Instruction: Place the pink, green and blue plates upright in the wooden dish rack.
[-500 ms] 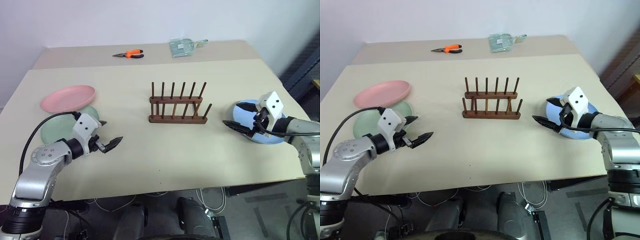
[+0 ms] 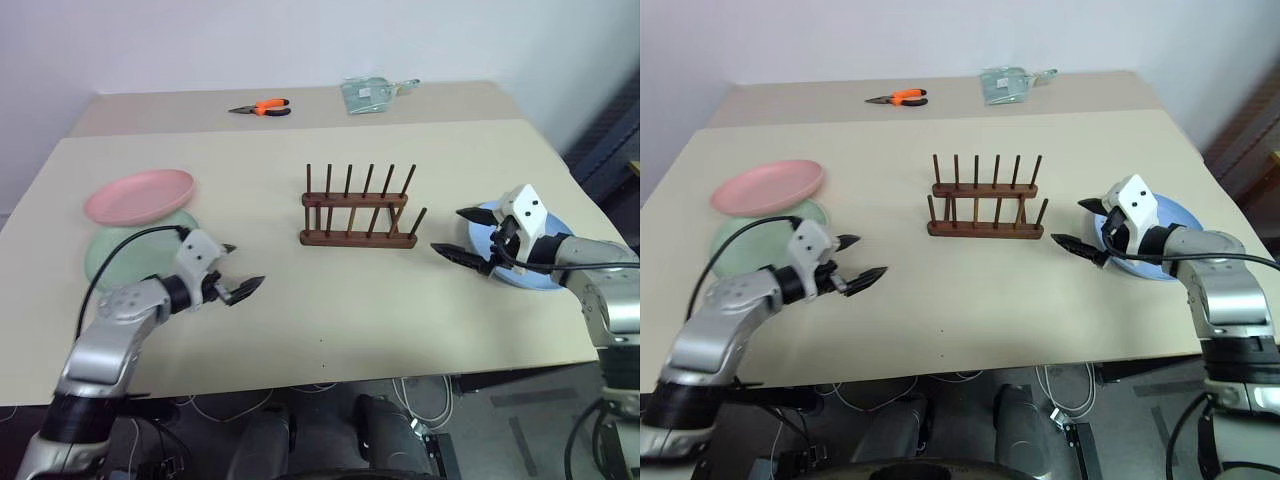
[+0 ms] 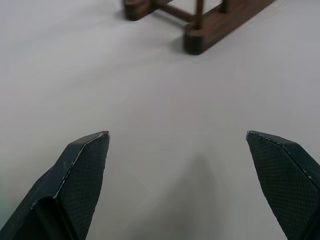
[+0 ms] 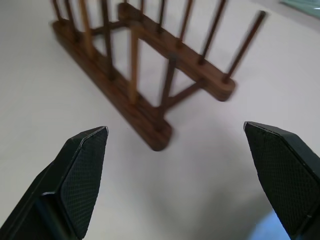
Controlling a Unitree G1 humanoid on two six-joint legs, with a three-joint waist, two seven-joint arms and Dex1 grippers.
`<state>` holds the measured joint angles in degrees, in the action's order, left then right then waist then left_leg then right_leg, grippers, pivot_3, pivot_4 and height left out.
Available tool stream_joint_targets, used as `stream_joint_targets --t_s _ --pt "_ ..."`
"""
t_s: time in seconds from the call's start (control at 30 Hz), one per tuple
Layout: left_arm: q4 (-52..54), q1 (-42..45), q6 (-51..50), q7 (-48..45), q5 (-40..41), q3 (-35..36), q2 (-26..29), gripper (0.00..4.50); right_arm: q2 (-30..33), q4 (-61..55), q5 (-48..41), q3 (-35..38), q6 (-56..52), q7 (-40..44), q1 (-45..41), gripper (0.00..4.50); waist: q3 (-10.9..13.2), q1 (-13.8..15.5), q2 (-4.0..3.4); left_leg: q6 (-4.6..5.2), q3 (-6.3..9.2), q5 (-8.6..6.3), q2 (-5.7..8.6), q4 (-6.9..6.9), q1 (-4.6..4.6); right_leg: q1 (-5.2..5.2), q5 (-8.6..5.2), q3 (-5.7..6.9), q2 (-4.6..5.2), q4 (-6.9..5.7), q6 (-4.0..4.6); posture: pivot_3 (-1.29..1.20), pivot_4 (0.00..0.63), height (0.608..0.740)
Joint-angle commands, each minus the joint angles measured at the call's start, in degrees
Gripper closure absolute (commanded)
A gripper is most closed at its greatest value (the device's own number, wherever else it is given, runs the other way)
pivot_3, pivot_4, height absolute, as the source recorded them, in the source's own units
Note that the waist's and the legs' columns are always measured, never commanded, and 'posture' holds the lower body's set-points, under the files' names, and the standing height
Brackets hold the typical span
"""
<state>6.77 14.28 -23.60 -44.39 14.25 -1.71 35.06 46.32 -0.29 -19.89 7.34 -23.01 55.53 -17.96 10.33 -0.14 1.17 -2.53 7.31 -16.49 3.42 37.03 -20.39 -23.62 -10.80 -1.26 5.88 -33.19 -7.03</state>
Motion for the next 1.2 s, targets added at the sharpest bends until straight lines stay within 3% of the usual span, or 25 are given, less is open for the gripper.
stream_joint_targets --t_s 0.03,0.17,0.3,0.4,0.5,0.53,0.7,1.0,1.2 --pt "-9.92 8.58 5.91 -3.81 -3.39 -4.56 -1.67 0.0 0.74 -7.72 -2.12 2.48 -2.45 -1.1 3.29 0.05 0.0 0.26 0.0 0.0 -0.02 0.0 0.01 0.02 0.0 -0.01 0.02 -0.01 0.0 0.0 -0.04 0.0 0.15 0.74" --pt "-29.17 21.44 13.35 -11.23 -6.94 -10.65 -6.56 0.0 -0.37 -17.11 -3.89 4.26 -5.59 -4.08 9.3 0.05 -0.01 0.86 -0.01 0.0 -0.01 0.0 0.04 0.07 -0.02 0.01 0.09 0.0 0.0 0.0 -0.15 0.0 0.15 0.74" --pt "-42.48 28.81 20.06 -15.02 -9.98 -13.25 -10.58 0.0 -1.2 -23.42 -5.57 5.63 -8.44 -7.15 12.88 0.05 0.0 0.63 0.03 0.04 -0.03 -0.02 0.05 0.07 -0.02 0.02 0.1 -0.01 0.01 0.06 -0.17 0.0 0.15 0.74" --pt "-55.3 35.46 23.41 -14.88 -12.33 -14.57 -17.28 0.0 -1.61 -26.94 -6.1 8.27 -8.98 -8.98 17.09 0.05 0.01 1.3 0.06 0.06 0.01 -0.03 0.04 0.08 -0.03 0.01 0.11 0.05 0.0 0.02 -0.2 0.0 0.15 0.74" --pt "-61.07 37.68 26.22 -14.0 -13.3 -13.24 -19.74 0.8 -1.74 -28.62 -6.18 8.82 -9.05 -10.23 18.73 0.0 0.0 1.1 0.08 0.06 0.07 -0.03 0.07 0.19 -0.05 0.15 0.05 0.1 0.02 0.11 -0.34 0.0 0.15 0.74" --pt "-61.66 37.76 26.93 -14.21 -13.16 -12.75 -20.29 1.31 -1.7 -28.81 -5.9 9.05 -8.68 -10.52 19.25 0.0 0.0 0.97 0.08 0.07 0.06 -0.03 0.07 0.18 -0.05 0.17 0.01 0.1 0.03 0.13 -0.4 0.0 0.15 0.74" --pt "-59.35 35.77 28.97 -16.67 -12.8 -11.97 -20.86 3.64 -1.05 -29.37 -5.7 9.4 -8.21 -10.82 20.52 0.0 0.0 0.79 0.08 0.08 0.06 -0.04 0.04 0.12 0.01 0.13 0.01 0.1 0.03 0.08 -0.44 0.0 0.15 0.74" --pt "-28.34 22.03 18.21 -26.67 -9.51 -14.65 -14.79 3.7 4.02 -27.02 -6.22 9.91 -9.13 -6.19 21.0 0.0 0.0 0.8 0.04 0.08 0.08 -0.05 0.02 0.1 0.0 0.13 0.09 0.09 0.02 0.08 -0.29 0.0 0.15 0.74" --pt "-23.15 20.21 14.2 -24.05 -11.17 -15.16 -12.87 3.7 6.26 -26.6 -5.96 9.74 -9.49 -3.63 22.95 0.0 0.0 0.91 0.04 0.09 0.09 -0.05 0.01 0.14 -0.01 0.15 -0.02 0.09 0.02 0.09 -0.34 0.0 0.15 0.74"
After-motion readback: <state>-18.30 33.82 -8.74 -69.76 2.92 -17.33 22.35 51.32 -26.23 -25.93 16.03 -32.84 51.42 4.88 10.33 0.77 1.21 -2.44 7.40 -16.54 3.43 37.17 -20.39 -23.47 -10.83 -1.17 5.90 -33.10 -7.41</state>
